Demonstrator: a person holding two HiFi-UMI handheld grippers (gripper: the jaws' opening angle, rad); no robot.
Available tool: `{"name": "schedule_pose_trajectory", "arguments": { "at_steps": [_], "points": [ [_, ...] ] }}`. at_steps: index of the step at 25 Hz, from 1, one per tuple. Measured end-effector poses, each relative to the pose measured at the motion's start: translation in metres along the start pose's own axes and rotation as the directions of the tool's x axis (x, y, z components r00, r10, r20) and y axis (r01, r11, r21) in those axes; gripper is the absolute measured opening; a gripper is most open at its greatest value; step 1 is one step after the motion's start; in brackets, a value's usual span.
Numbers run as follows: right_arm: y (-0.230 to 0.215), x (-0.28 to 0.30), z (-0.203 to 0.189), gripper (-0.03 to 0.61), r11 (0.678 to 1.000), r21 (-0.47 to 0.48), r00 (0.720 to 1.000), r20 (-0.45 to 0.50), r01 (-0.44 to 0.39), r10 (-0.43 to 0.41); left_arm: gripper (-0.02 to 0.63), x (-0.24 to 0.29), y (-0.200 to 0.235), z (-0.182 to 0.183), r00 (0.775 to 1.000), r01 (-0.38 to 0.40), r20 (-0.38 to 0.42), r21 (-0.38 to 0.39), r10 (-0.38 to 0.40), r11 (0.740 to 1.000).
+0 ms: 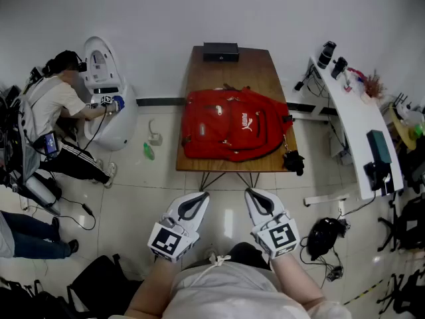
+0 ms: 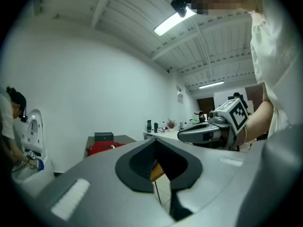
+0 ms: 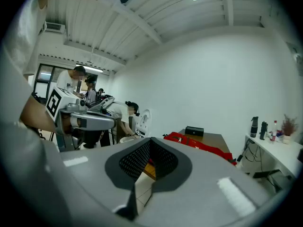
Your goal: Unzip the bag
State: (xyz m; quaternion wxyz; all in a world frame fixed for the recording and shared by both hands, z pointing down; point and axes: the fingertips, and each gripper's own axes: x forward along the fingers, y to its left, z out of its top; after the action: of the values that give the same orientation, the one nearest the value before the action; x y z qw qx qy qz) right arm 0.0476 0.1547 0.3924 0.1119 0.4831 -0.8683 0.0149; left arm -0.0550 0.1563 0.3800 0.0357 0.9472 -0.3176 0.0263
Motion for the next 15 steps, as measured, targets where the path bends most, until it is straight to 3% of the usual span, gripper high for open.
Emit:
{"name": "schedule_pose_trajectory", "arguments": {
  "at_steps": [10,15],
  "points": [
    [-0.058,0.079,0.0,0.008,0.998,0.001,0.998,0.032,-0.058,0.058,0.006,0.067,0.069,-0.011,0.999,-0.048,-0.02,-0.028,0.048,0.998],
    [-0.097,0.127,0.004,0.008,0.985,0.037,0.986,-0.005,-0.166,0.167,0.006,0.124,0.108,-0.012,0.994,-0.091,-0.054,-0.008,0.091,0.996]
  ]
}}
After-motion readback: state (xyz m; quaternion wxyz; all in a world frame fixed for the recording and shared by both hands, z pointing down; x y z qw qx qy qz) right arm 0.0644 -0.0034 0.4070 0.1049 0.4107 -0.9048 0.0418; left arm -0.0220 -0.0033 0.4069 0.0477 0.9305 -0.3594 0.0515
